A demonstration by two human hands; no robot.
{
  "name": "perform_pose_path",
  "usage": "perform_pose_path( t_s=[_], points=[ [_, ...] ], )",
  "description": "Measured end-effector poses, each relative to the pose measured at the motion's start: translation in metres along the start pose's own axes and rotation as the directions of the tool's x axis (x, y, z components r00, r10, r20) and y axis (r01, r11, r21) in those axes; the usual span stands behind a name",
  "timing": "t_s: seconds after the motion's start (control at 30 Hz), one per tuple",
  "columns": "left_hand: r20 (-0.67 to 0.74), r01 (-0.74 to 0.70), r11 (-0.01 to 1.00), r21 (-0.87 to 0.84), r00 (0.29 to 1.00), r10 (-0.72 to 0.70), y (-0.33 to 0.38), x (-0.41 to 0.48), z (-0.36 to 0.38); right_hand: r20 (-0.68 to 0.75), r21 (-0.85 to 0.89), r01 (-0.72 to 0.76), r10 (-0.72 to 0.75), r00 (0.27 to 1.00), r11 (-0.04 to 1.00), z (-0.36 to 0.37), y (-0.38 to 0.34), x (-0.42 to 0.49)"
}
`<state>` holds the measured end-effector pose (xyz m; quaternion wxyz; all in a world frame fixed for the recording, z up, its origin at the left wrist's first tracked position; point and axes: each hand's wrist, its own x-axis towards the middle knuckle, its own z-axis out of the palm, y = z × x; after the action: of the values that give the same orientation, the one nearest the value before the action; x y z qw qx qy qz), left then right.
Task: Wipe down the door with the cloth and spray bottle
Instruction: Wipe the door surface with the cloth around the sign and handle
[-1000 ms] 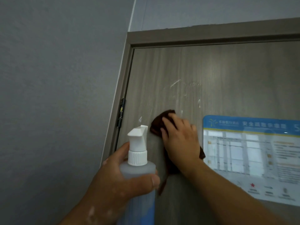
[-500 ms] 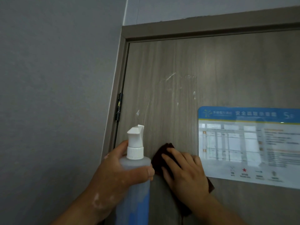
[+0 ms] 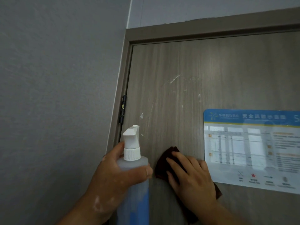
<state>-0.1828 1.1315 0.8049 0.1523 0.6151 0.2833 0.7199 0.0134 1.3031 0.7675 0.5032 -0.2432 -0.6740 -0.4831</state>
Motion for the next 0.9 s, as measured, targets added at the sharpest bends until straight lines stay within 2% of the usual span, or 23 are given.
perform_pose_path(
  t_s=[0.13,0.27,0.37,0.5,0.6,0.73,0.77,0.9],
  points=[
    [0.048,0.024,0.995,-0.095,0.999,-0.020,0.004,0.001,-0.008,-0.041,-0.015,-0.008,0.007,0.999,1.000,0.006,-0.001,0.035],
    [0.053,0.006,0.996,-0.094,0.999,-0.001,0.008,0.006,-0.012,-0.060,-0.041,-0.177,0.174,0.983,0.983,0.021,0.007,0.146],
    [0.068,-0.003,0.996,-0.086,0.998,0.009,0.006,0.007,-0.016,-0.052,-0.056,-0.216,0.214,0.976,0.975,0.030,0.008,0.205],
    [0.054,0.004,0.995,-0.096,0.999,0.001,0.002,0.005,-0.020,-0.034,-0.052,-0.193,0.192,0.981,0.980,0.030,0.001,0.204],
    [0.040,0.029,0.996,-0.080,0.999,-0.026,0.000,0.005,-0.020,0.028,-0.007,-0.119,0.119,0.992,0.993,0.031,-0.020,0.145],
    [0.040,0.045,0.996,-0.081,0.998,-0.042,-0.001,0.006,-0.022,0.078,0.049,0.150,-0.153,0.985,0.987,0.031,-0.042,0.069],
    [0.043,0.038,0.996,-0.083,0.998,-0.035,0.000,0.006,-0.022,0.087,0.037,0.145,-0.147,0.985,0.989,0.032,-0.036,0.077],
    [0.056,0.017,0.994,-0.105,0.998,-0.012,0.002,0.010,-0.023,0.012,-0.062,-0.090,0.091,0.996,0.994,0.035,-0.011,0.179]
  ],
)
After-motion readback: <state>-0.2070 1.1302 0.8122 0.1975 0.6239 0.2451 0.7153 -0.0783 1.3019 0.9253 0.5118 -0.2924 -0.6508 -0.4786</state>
